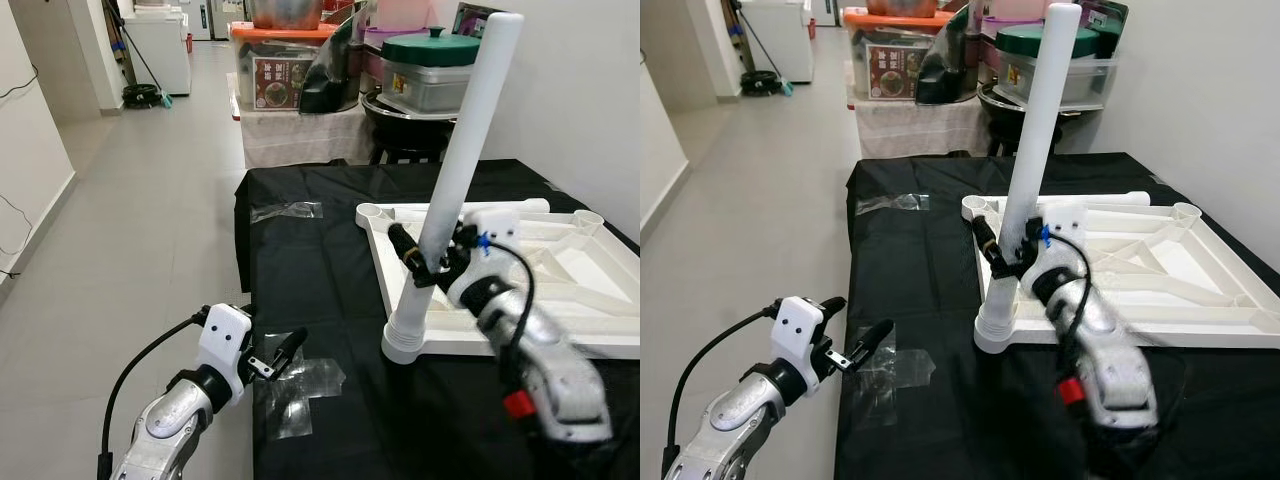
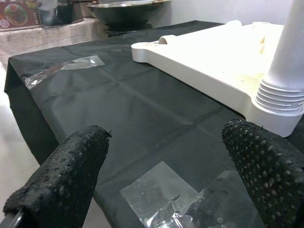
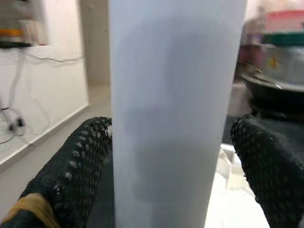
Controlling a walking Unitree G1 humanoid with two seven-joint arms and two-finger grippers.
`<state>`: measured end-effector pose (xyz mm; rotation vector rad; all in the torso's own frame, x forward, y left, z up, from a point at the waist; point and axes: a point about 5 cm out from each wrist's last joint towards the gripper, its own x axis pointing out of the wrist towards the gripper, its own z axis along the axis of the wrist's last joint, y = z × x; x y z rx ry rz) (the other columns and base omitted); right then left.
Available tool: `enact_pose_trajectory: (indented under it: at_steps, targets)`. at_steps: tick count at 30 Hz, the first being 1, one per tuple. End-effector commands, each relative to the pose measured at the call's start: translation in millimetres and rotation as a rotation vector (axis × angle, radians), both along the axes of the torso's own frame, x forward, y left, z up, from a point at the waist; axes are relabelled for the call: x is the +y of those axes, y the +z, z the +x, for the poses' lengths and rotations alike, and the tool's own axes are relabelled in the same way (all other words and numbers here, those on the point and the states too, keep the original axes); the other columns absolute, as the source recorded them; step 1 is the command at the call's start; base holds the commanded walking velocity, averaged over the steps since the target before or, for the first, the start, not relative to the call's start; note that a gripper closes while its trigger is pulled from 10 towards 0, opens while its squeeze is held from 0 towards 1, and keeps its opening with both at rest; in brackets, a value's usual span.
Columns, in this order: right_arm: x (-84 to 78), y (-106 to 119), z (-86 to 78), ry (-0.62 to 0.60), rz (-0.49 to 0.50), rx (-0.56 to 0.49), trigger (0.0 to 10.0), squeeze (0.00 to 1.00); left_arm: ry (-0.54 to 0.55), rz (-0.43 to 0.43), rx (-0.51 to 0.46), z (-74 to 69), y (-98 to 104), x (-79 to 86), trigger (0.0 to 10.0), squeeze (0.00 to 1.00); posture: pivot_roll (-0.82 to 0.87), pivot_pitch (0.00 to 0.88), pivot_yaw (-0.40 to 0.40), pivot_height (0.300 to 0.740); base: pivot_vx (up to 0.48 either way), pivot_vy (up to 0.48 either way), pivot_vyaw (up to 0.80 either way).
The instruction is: Building children table
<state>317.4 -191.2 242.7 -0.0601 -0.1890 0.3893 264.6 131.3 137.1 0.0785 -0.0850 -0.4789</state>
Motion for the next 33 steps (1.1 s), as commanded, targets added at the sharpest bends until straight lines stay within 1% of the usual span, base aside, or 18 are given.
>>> enact_pose_trajectory:
  at_steps: [1, 3, 6, 7, 9, 13, 15, 16, 17, 18, 19, 21, 22, 23, 24, 25, 26, 33]
  targets:
    - [-4.5, -4.0, 7.0, 0.036, -0.017, 0.018, 10.0, 0.0, -0.012, 0.012, 0.017, 1.0, -3.9, -1.5, 10.0, 0.0, 0.03, 0.0, -0.033, 0.74, 0.0, 0.0, 0.0]
    - [-6.1, -3.4, 10.0, 0.049, -0.025, 0.02, 10.0, 0.0, -0.014, 0.012, 0.016, 1.0, -3.8, -1.9, 10.0, 0.0, 0.03, 0.0, -0.033, 0.74, 0.0, 0.0, 0.0]
    - [-5.6, 0.6, 18.2, 0.187, -0.046, 0.029, 10.0, 0.0, -0.014, 0.014, 0.015, 1.2, -3.2, -1.3, 10.0, 0.0, 0.04, 0.0, -0.041, 0.74, 0.0, 0.0, 0.0]
    - [-5.6, 0.6, 18.2, 0.187, -0.046, 0.029, 10.0, 0.0, -0.014, 0.014, 0.015, 1.2, -3.2, -1.3, 10.0, 0.0, 0.04, 0.0, -0.041, 0.74, 0.0, 0.0, 0.0]
    - [-7.3, 2.7, 25.4, 0.238, -0.066, 0.038, 10.0, 0.0, -0.012, 0.016, 0.015, 0.7, -3.1, 0.0, 10.0, 0.0, 0.05, 0.0, -0.046, 0.74, 0.0, 0.0, 0.0]
    - [-7.5, 5.4, 33.7, 0.299, -0.071, 0.054, 10.0, 0.0, -0.009, 0.018, 0.015, -0.4, -3.2, 1.1, 10.0, 0.0, 0.06, 0.0, -0.05, 0.74, 0.0, 0.0, 0.0]
    - [-3.2, 7.1, 34.3, 0.368, -0.068, 0.058, 10.0, 0.0, -0.003, 0.019, 0.016, -1.2, -3.4, 1.8, 10.0, 0.0, 0.07, 0.0, -0.056, 0.74, 0.0, 0.0, 0.0]
    - [-3.2, 7.1, 34.3, 0.368, -0.068, 0.058, 10.0, 0.0, -0.003, 0.019, 0.016, -1.2, -3.4, 1.8, 10.0, 0.0, 0.07, 0.0, -0.056, 0.74, 0.0, 0.0, 0.0]
    - [-0.8, 7.5, 33.7, 0.402, -0.071, 0.059, 9.8, 0.0, 0.0, 0.019, 0.016, -1.7, -3.4, 2.2, 10.0, 0.0, 0.07, 0.0, -0.06, 0.74, 0.0, 0.0, 0.0]
    - [-0.8, 7.5, 33.7, 0.402, -0.071, 0.059, 9.8, 0.0, 0.0, 0.019, 0.016, -1.7, -3.4, 2.2, 10.0, 0.0, 0.07, 0.0, -0.06, 0.74, 0.0, 0.0, 0.0]
    - [1.1, 6.4, 32.6, 0.435, -0.078, 0.065, 8.9, 0.0, 0.003, 0.019, 0.017, -2.3, -3.6, 2.7, 10.0, 0.0, 0.07, 0.0, -0.06, 0.74, 0.0, 0.0, 0.0]
    - [1.6, 4.7, 32.3, 0.462, -0.084, 0.07, 9.0, 0.0, 0.004, 0.019, 0.019, -2.9, -4.0, 2.8, 10.0, 0.0, 0.07, 0.0, -0.06, 0.74, 0.0, 0.0, 0.0]
    - [1.4, 2.8, 32.2, 0.479, -0.088, 0.077, 7.8, 0.0, 0.004, 0.019, 0.02, -3.6, -4.3, 3.0, 10.0, 0.0, 0.07, 0.0, -0.062, 0.74, 0.0, 0.0, 0.0]
    - [0.1, 0.1, 32.7, 0.494, -0.096, 0.085, 4.7, 0.0, 0.004, 0.02, 0.022, -4.0, -4.8, 3.0, 10.0, 0.0, 0.07, 0.0, -0.061, 0.74, 0.0, 0.0, 0.0]
    - [0.1, 0.1, 32.7, 0.494, -0.096, 0.085, 4.7, 0.0, 0.004, 0.02, 0.022, -4.0, -4.8, 3.0, 10.0, 0.0, 0.07, 0.0, -0.061, 0.74, 0.0, 0.0, 0.0]
    - [-1.5, -2.1, 33.6, 0.496, -0.098, 0.093, 3.6, 0.0, 0.003, 0.02, 0.024, -4.2, -5.1, 2.9, 10.0, 0.0, 0.07, 0.0, -0.061, 0.74, 0.0, 0.0, 0.0]
    - [-3.3, -3.8, 34.7, 0.493, -0.096, 0.101, 0.0, 0.0, 0.001, 0.021, 0.025, -4.1, -5.3, 2.7, 10.0, 0.0, 0.07, 0.0, -0.058, 0.74, 0.0, 0.0, 0.0]
    - [-9.9, -7.3, 41.4, 0.468, -0.106, 0.101, 0.0, 0.0, -0.004, 0.025, 0.023, -2.5, -4.7, 2.0, 10.0, 0.0, 0.07, 0.0, -0.056, 0.74, 0.0, 0.0, 0.0]
